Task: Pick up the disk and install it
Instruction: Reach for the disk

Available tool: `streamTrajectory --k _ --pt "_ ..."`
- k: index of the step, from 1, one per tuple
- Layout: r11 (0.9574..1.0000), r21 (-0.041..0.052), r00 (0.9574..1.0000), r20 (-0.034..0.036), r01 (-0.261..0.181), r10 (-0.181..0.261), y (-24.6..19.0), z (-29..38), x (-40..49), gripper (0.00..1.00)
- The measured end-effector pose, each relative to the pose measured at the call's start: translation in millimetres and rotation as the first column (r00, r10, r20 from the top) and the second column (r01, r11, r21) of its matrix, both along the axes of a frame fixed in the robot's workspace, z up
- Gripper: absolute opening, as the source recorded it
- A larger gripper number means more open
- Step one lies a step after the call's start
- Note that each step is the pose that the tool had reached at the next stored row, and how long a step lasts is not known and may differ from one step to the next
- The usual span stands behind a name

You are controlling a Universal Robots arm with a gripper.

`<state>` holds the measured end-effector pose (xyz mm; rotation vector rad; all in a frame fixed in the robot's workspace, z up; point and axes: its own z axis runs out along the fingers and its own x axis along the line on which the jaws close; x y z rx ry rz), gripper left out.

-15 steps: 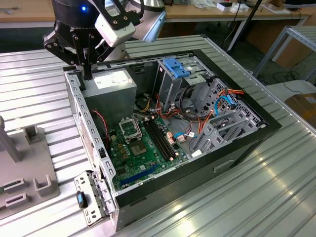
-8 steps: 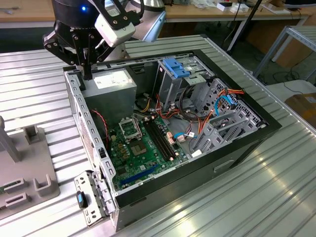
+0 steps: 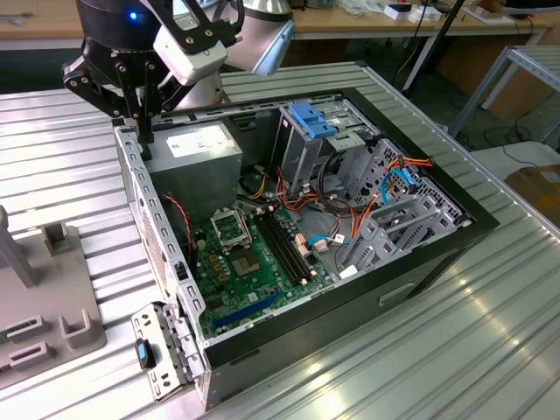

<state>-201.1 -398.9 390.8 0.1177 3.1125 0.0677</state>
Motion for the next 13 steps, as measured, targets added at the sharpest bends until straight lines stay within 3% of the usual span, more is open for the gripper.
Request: streamTrajectory --k 7,13 --pt "1.0000 -0.0001 1.0000 -0.0001 0.000 0.000 -0.1 0.1 -1.6 0.11" --pt "1.0000 0.0000 1.0000 0.0000 0.000 0.000 0.0 -0.2 -10.8 0.11"
